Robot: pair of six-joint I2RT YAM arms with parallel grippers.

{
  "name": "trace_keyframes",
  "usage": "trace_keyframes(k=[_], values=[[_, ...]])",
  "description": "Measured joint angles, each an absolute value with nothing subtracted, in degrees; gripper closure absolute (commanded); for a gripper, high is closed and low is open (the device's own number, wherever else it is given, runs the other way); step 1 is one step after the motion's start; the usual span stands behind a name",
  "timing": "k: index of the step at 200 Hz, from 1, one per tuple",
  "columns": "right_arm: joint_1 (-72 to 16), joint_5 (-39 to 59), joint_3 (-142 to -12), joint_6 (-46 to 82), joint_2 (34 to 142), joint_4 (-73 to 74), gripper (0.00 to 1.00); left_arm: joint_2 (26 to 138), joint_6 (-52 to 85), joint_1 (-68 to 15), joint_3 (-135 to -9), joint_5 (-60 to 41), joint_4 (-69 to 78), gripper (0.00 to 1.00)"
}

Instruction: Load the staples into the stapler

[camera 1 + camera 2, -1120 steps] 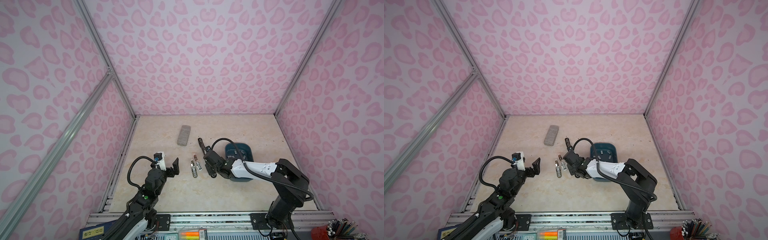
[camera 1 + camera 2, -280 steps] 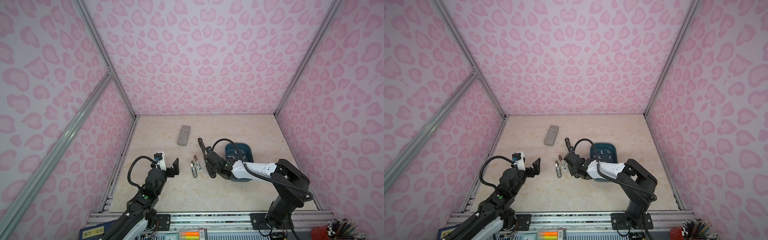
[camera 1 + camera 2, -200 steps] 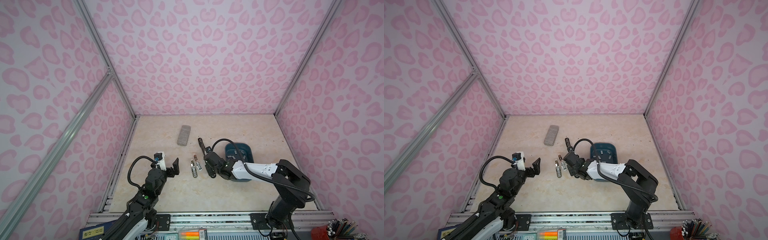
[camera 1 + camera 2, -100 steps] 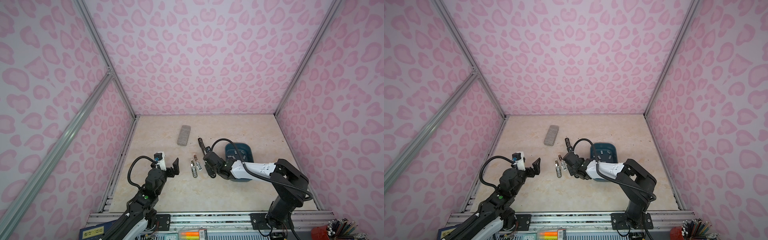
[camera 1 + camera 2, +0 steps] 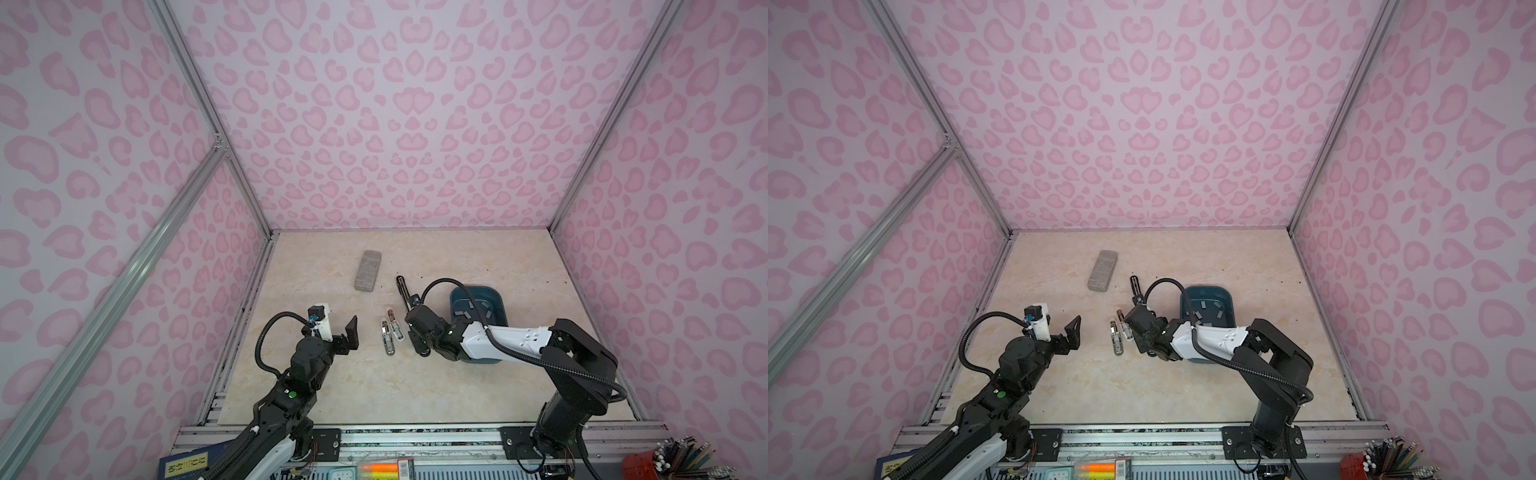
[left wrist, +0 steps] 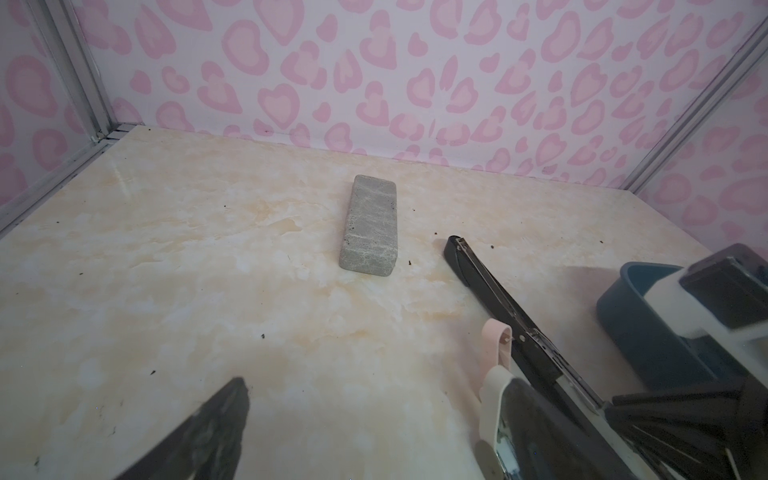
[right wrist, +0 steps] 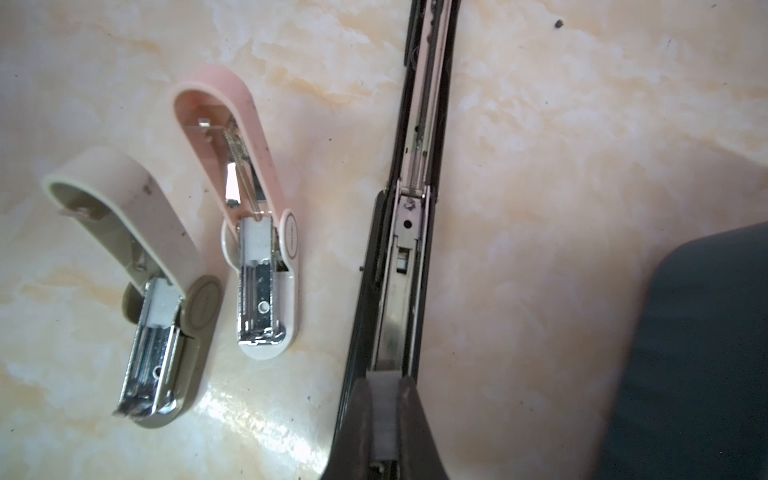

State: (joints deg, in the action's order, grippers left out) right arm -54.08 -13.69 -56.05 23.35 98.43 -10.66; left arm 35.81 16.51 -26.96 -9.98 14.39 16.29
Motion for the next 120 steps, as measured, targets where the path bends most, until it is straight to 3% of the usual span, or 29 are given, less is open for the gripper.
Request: trace_keyframes(k=[120], values=[[-54.48,-14.81,-56.14,24.43,98.72,-11.03,1.00,35.81,16.53,-26.96,-9.98,14.39,16.29,0.03]])
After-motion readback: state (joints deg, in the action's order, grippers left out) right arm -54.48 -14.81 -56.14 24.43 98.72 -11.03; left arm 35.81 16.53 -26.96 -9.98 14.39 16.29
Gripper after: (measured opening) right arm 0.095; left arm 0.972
